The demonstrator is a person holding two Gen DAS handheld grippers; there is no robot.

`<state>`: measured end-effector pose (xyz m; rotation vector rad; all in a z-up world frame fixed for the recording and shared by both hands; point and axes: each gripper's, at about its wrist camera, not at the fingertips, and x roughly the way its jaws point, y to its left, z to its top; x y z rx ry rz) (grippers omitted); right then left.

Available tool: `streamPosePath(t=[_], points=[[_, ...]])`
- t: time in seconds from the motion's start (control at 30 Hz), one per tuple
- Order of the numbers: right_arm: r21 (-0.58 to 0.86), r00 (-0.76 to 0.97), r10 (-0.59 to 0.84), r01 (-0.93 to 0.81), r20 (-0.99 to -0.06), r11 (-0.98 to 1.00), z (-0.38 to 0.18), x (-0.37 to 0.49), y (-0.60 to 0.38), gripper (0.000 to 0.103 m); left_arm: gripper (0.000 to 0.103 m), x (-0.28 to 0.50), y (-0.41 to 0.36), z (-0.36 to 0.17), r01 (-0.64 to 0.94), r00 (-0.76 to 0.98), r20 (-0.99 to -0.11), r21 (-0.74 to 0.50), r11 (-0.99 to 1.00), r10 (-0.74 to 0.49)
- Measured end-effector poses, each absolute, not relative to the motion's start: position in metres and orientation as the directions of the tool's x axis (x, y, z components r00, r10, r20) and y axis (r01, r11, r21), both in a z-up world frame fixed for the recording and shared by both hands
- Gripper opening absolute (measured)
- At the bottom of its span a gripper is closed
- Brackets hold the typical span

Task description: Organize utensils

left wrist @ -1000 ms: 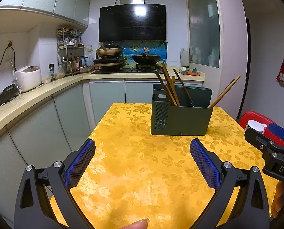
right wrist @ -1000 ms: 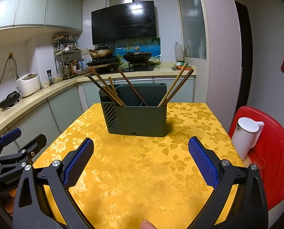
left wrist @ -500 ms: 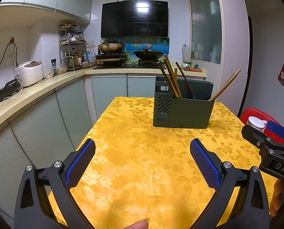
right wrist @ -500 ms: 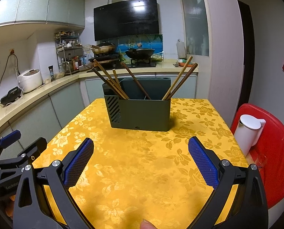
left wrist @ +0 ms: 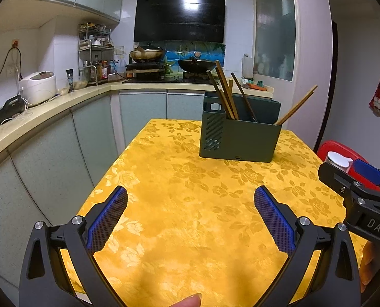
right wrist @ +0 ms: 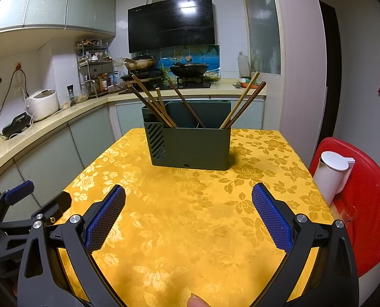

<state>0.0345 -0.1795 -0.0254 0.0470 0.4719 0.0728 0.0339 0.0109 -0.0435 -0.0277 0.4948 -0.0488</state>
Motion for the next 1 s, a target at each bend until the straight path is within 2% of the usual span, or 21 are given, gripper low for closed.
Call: streamPosePath(t=[1.0], points=[[0.071,0.873,0.064,-0.035,-0.484,0.997,-0.037,0.036,-0.19,0.096,0.096,0.039,0.015,-0.054,0.04,0.859,-0.509,-0.041,0.998,-0.055]])
